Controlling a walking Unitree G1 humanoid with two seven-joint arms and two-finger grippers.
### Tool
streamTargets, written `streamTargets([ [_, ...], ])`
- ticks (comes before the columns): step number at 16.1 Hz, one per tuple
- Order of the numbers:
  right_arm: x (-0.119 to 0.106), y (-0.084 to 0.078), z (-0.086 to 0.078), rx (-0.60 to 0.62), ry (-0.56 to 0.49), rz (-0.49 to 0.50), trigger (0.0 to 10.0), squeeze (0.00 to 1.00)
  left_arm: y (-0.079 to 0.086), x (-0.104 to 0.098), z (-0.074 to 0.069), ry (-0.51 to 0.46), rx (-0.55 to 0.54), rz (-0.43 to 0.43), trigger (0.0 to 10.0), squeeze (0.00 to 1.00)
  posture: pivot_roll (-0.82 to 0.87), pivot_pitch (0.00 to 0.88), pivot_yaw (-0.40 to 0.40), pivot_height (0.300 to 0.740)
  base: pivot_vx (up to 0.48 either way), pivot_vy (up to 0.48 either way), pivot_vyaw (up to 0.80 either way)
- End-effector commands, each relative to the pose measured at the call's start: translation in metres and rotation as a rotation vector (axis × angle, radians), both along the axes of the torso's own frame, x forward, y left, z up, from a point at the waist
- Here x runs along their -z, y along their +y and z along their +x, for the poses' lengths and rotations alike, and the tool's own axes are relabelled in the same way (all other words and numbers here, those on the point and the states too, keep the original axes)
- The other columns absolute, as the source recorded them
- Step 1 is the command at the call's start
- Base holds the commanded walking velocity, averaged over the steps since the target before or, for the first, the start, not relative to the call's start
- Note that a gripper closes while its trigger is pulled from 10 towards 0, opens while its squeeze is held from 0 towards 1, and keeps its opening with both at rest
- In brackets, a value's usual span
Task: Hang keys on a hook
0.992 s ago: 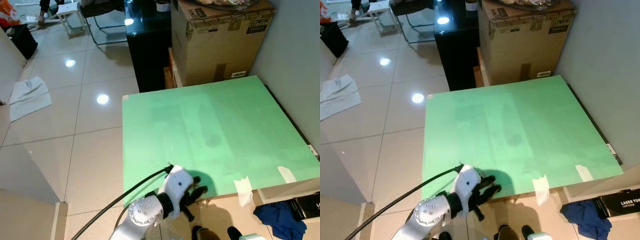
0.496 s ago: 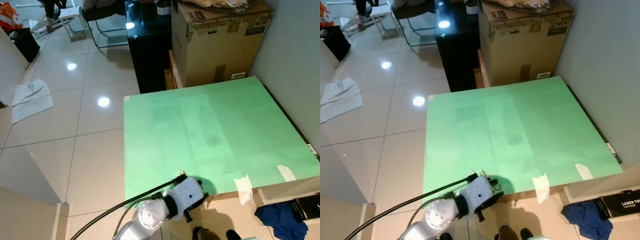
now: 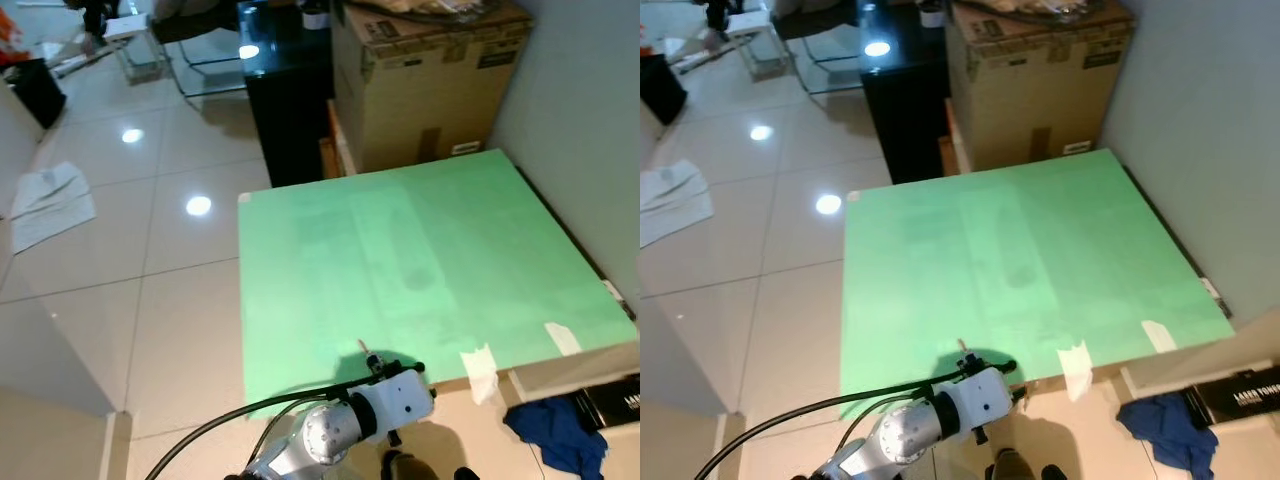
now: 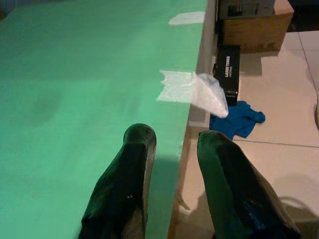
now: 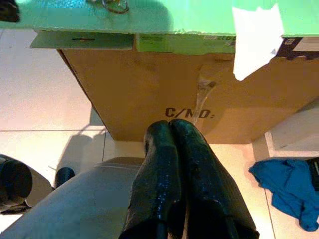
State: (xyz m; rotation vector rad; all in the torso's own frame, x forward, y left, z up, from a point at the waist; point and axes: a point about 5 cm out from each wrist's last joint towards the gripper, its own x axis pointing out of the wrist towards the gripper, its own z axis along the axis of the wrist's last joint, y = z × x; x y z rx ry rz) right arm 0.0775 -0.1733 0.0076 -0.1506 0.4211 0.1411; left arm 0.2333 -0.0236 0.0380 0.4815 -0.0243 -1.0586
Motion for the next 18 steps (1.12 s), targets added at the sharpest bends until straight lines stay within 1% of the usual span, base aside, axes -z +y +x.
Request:
streamTargets([
  [1, 0.001, 0.002, -0.007, 0.001, 0.026, 0.012, 10.0, 0.00, 0.000, 0.006, -0.005, 0.006, 0.007, 0.011, 10.0, 0.00, -0.40, 0.267, 0.086, 0.740, 0.000, 0.000, 0.00],
  [3, -0.001, 0.002, -0.010, 0.002, 0.031, 0.010, 10.0, 0.00, 0.002, 0.008, -0.002, -0.010, -0.004, 0.026, 10.0, 0.00, -0.40, 0.273, 0.086, 0.740, 0.000, 0.000, 0.00],
  [6, -0.001, 0.002, -0.010, 0.000, 0.036, 0.009, 10.0, 0.00, 0.004, 0.015, 0.000, -0.042, -0.006, 0.079, 10.0, 0.00, -0.40, 0.275, 0.084, 0.740, 0.000, 0.000, 0.00],
  [9, -0.003, 0.003, -0.010, 0.000, 0.036, 0.008, 10.0, 0.00, 0.008, 0.017, 0.003, -0.036, -0.021, 0.085, 10.0, 0.00, -0.39, 0.277, 0.083, 0.740, 0.000, 0.000, 0.00],
  [12, -0.006, 0.006, -0.008, -0.004, 0.030, 0.008, 10.0, 0.00, 0.009, 0.021, 0.003, -0.054, -0.016, 0.115, 10.0, 0.00, -0.39, 0.277, 0.083, 0.740, 0.000, 0.000, 0.00],
  [18, -0.006, 0.006, -0.010, -0.001, 0.039, 0.006, 10.0, 0.00, 0.015, 0.027, 0.005, -0.094, -0.019, 0.174, 10.0, 0.00, -0.40, 0.282, 0.084, 0.740, 0.000, 0.000, 0.00],
])
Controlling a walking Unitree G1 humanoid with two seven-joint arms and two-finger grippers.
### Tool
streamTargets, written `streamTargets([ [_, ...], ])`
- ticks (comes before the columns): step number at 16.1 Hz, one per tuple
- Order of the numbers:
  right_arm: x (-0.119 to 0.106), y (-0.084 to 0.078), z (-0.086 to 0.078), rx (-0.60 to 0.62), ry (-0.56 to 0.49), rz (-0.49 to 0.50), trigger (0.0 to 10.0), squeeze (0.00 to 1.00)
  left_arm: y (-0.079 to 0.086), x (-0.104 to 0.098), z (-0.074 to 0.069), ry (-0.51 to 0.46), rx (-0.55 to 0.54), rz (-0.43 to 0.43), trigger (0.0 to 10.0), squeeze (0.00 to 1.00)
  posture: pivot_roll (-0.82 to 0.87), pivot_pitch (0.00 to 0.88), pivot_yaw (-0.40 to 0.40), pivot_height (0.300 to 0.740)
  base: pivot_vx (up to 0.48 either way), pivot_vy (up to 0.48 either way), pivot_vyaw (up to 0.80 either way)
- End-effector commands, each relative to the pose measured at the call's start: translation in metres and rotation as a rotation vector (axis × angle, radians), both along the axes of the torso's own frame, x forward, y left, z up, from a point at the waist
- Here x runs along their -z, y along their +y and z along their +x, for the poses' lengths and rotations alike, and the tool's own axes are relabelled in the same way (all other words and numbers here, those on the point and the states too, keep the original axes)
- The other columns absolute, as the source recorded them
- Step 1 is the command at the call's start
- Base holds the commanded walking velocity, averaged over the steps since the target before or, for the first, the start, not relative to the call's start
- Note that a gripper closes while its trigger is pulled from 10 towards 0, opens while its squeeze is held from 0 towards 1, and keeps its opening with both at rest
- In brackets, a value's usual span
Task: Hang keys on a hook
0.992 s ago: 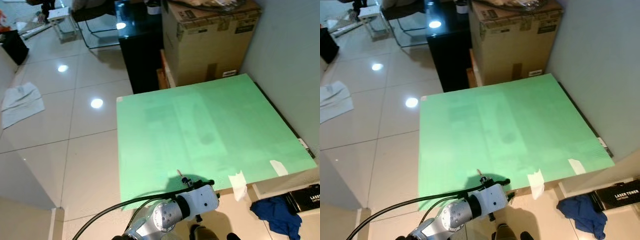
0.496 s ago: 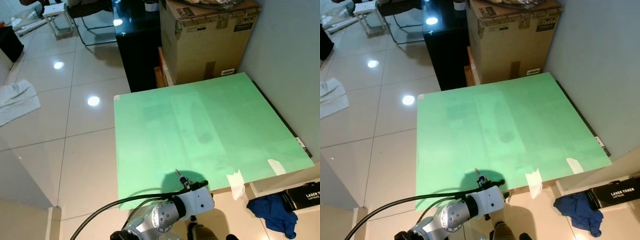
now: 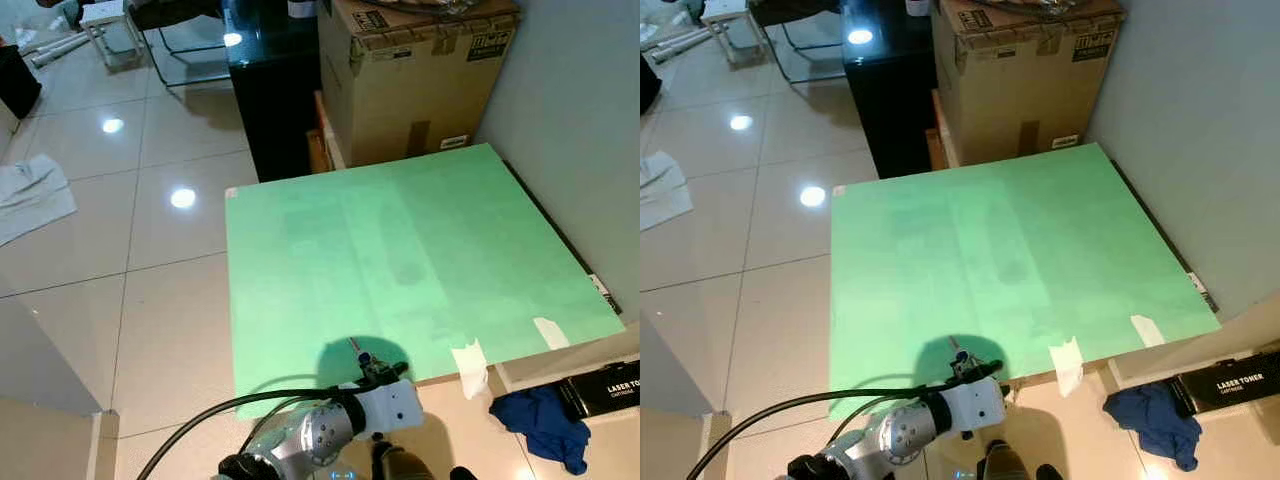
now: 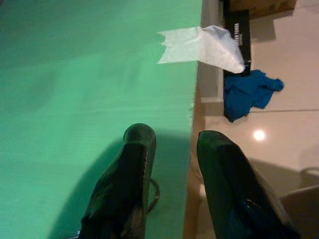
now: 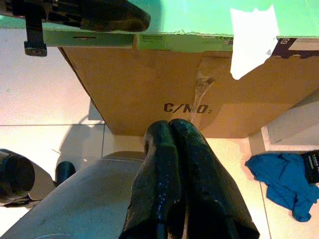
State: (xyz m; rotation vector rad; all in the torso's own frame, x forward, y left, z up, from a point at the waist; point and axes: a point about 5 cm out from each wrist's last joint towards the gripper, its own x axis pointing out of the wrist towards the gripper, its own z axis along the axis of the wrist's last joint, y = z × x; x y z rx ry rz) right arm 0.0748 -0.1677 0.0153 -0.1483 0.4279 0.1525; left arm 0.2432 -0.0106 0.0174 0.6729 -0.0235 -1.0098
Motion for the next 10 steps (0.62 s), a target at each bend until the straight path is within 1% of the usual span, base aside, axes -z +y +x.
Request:
streamTargets([
  [1, 0.002, 0.000, -0.007, 0.009, 0.031, 0.002, 10.0, 0.00, 0.003, 0.006, -0.004, 0.008, 0.005, 0.022, 10.0, 0.00, -0.40, 0.282, 0.084, 0.740, 0.000, 0.000, 0.00],
  [2, 0.001, 0.000, -0.007, 0.010, 0.032, 0.001, 10.0, 0.00, 0.004, 0.007, -0.003, 0.011, -0.006, 0.029, 10.0, 0.00, -0.40, 0.283, 0.085, 0.740, 0.000, 0.000, 0.00],
  [4, 0.001, 0.000, -0.008, 0.011, 0.034, 0.001, 10.0, 0.00, 0.007, 0.011, -0.001, 0.027, -0.038, 0.062, 9.6, 0.00, -0.40, 0.285, 0.084, 0.740, 0.000, 0.000, 0.00],
  [5, 0.001, 0.000, -0.008, 0.012, 0.036, 0.001, 10.0, 0.00, 0.010, 0.014, 0.001, 0.043, -0.067, 0.082, 9.4, 0.00, -0.40, 0.286, 0.084, 0.740, 0.000, 0.000, 0.00],
  [7, 0.001, -0.001, -0.009, 0.012, 0.038, 0.001, 10.0, 0.00, 0.012, 0.016, 0.002, 0.061, -0.090, 0.093, 8.7, 0.00, -0.40, 0.288, 0.082, 0.740, 0.000, 0.000, 0.00],
  [10, 0.004, -0.002, -0.009, 0.011, 0.045, -0.002, 10.0, 0.00, 0.013, 0.018, 0.003, 0.086, -0.108, 0.106, 8.6, 0.00, -0.40, 0.289, 0.080, 0.740, 0.000, 0.000, 0.00],
])
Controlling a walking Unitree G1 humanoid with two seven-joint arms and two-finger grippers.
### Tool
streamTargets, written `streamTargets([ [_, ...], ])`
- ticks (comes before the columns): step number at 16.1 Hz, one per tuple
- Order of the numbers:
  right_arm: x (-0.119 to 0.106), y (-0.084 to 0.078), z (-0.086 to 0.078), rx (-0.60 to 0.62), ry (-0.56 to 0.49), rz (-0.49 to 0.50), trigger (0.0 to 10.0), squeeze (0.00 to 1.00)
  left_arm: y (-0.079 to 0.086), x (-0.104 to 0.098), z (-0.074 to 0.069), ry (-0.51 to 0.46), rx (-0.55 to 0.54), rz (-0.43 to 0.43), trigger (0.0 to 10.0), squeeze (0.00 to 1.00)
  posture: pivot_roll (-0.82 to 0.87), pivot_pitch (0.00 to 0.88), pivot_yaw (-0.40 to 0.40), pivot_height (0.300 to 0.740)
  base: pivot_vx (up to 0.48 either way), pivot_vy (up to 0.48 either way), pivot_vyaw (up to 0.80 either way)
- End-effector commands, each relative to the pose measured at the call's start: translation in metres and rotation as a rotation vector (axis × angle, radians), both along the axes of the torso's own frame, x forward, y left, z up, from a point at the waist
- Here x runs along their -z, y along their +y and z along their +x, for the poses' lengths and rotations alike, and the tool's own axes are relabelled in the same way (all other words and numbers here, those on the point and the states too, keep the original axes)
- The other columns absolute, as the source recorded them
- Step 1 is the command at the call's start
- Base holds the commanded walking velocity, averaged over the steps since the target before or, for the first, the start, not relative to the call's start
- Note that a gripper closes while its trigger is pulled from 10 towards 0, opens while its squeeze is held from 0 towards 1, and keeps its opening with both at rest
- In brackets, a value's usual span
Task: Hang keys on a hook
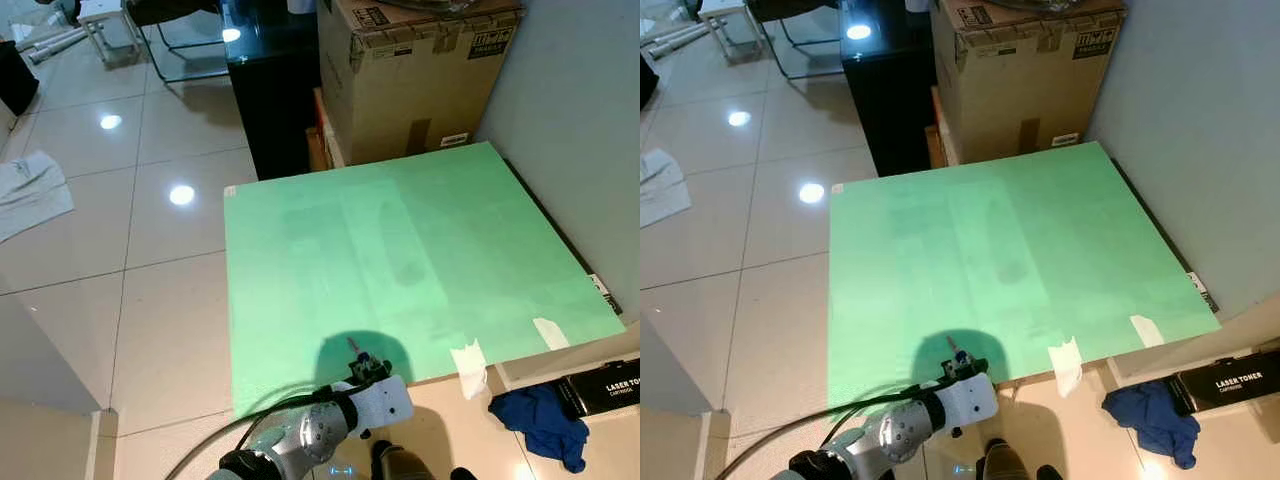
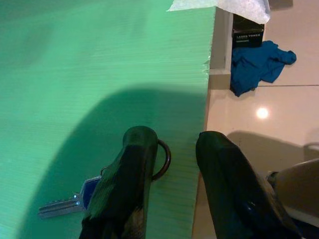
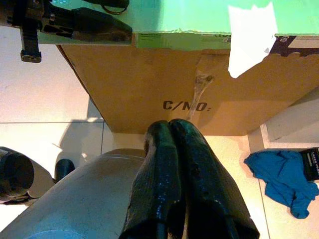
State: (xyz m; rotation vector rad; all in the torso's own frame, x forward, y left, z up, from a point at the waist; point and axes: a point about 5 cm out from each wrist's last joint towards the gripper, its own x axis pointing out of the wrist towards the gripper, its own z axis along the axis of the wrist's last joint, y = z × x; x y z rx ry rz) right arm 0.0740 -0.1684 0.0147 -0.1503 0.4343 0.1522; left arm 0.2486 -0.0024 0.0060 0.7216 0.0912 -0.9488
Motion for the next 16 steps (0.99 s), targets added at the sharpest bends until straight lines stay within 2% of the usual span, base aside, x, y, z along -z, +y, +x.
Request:
streamTargets([
  [1, 0.006, -0.003, -0.008, 0.010, 0.042, -0.001, 10.0, 0.00, 0.005, 0.008, -0.002, 0.044, -0.030, 0.023, 8.5, 0.00, -0.40, 0.290, 0.080, 0.740, 0.000, 0.000, 0.00],
  [2, 0.009, -0.005, -0.009, 0.011, 0.048, -0.003, 10.0, 0.00, 0.005, 0.008, -0.002, 0.052, -0.036, 0.022, 5.5, 0.00, -0.40, 0.290, 0.079, 0.740, 0.000, 0.000, 0.00],
  [3, 0.011, -0.006, -0.009, 0.011, 0.051, -0.004, 10.0, 0.00, 0.005, 0.008, -0.002, 0.057, -0.038, 0.022, 4.2, 0.00, -0.40, 0.289, 0.079, 0.740, 0.000, 0.000, 0.00],
  [4, 0.013, -0.008, -0.009, 0.012, 0.055, -0.006, 10.0, 0.00, 0.005, 0.008, -0.002, 0.060, -0.040, 0.022, 0.0, 0.00, -0.40, 0.289, 0.079, 0.740, 0.000, 0.000, 0.00],
  [9, 0.024, -0.018, -0.015, 0.015, 0.071, -0.013, 10.0, 0.00, 0.002, 0.006, -0.002, 0.069, -0.020, 0.012, 0.0, 0.00, -0.40, 0.285, 0.077, 0.740, 0.000, 0.000, 0.00],
  [16, 0.036, -0.022, -0.015, 0.007, 0.076, -0.017, 10.0, 0.00, 0.006, -0.002, 0.004, 0.037, -0.009, -0.035, 0.0, 0.00, -0.40, 0.266, 0.072, 0.740, 0.000, 0.000, 0.00],
])
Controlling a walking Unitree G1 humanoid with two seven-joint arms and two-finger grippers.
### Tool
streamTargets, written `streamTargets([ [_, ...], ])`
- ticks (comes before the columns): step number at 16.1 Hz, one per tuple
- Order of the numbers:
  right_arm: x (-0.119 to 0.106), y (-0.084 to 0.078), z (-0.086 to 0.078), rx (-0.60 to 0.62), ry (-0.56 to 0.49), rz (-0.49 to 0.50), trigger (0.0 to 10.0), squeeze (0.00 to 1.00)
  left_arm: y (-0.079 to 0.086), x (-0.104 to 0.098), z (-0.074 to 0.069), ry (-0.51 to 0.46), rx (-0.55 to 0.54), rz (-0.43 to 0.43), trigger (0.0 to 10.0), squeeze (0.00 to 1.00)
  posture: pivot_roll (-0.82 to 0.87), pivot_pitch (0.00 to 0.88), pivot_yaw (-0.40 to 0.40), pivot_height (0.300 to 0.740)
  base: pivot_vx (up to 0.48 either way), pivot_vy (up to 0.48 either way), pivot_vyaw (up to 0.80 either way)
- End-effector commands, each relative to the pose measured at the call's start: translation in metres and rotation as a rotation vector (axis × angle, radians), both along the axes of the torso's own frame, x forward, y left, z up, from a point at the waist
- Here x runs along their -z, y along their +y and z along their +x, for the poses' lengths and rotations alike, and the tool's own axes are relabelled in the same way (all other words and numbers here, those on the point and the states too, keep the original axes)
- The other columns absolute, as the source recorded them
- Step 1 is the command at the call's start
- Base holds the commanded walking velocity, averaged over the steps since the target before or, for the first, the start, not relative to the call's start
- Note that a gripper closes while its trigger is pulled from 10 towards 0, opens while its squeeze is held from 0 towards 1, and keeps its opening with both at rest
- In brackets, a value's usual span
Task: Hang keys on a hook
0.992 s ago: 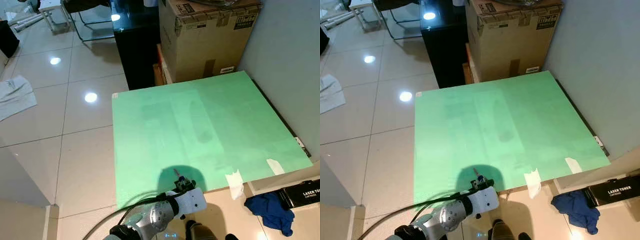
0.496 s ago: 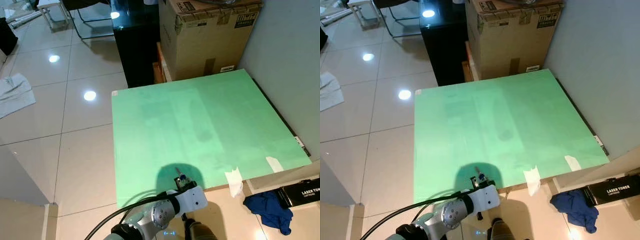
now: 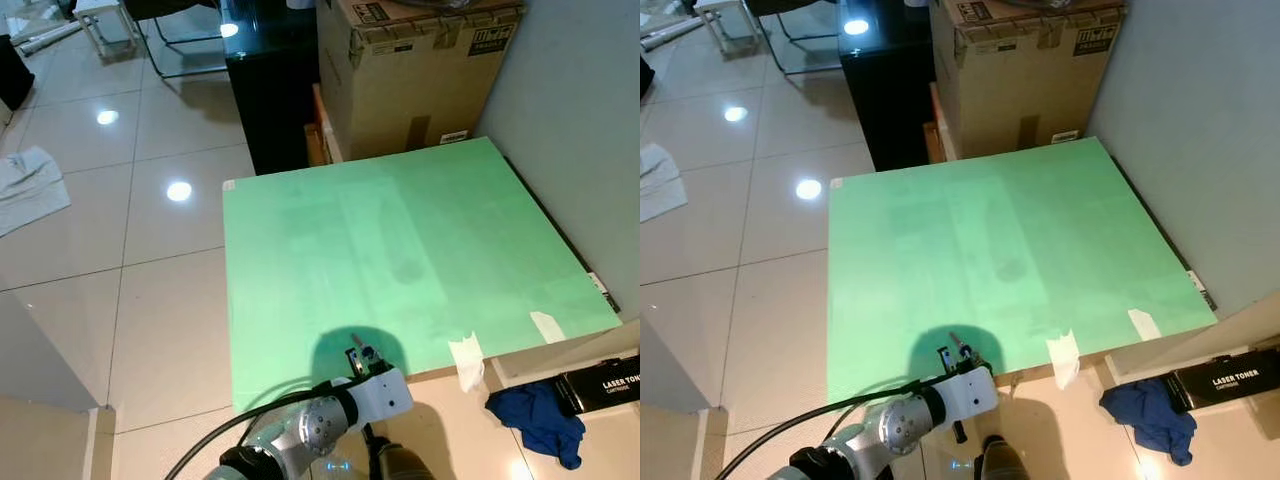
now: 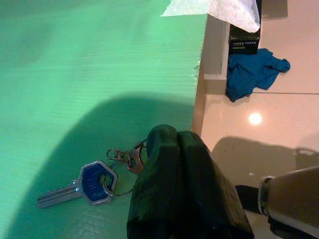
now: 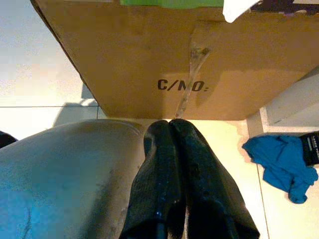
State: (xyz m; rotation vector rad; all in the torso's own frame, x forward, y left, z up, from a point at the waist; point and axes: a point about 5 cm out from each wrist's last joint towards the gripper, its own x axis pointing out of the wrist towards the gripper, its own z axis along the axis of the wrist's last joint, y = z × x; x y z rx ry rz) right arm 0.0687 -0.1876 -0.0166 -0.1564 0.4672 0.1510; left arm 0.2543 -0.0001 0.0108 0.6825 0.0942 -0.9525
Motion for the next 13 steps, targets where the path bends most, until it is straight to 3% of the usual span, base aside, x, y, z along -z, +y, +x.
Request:
streamTargets([
  [1, 0.004, -0.001, -0.008, 0.004, 0.039, -0.007, 10.0, 0.00, 0.004, 0.001, 0.000, 0.018, -0.009, -0.014, 0.0, 0.00, -0.40, 0.266, 0.072, 0.740, 0.000, 0.000, 0.00],
  [6, -0.008, 0.010, 0.003, 0.000, -0.007, 0.000, 10.0, 0.00, 0.016, -0.023, 0.022, 0.093, -0.095, -0.185, 0.0, 0.00, -0.39, 0.255, 0.074, 0.740, 0.000, 0.000, 0.00],
  [10, -0.019, 0.013, 0.010, -0.006, -0.029, 0.004, 10.0, 0.00, 0.019, -0.024, 0.017, 0.185, -0.083, -0.232, 0.0, 0.00, -0.38, 0.253, 0.071, 0.740, 0.000, 0.000, 0.00],
  [12, -0.023, 0.014, 0.013, -0.001, -0.038, 0.001, 10.0, 0.00, 0.020, -0.022, 0.015, 0.180, -0.081, -0.214, 0.0, 0.00, -0.37, 0.252, 0.070, 0.740, 0.000, 0.000, 0.00],
  [13, -0.025, 0.014, 0.015, 0.012, -0.047, -0.003, 10.0, 0.00, 0.021, -0.022, 0.015, 0.176, -0.094, -0.210, 4.0, 0.00, -0.37, 0.251, 0.070, 0.740, 0.000, 0.000, 0.00],
])
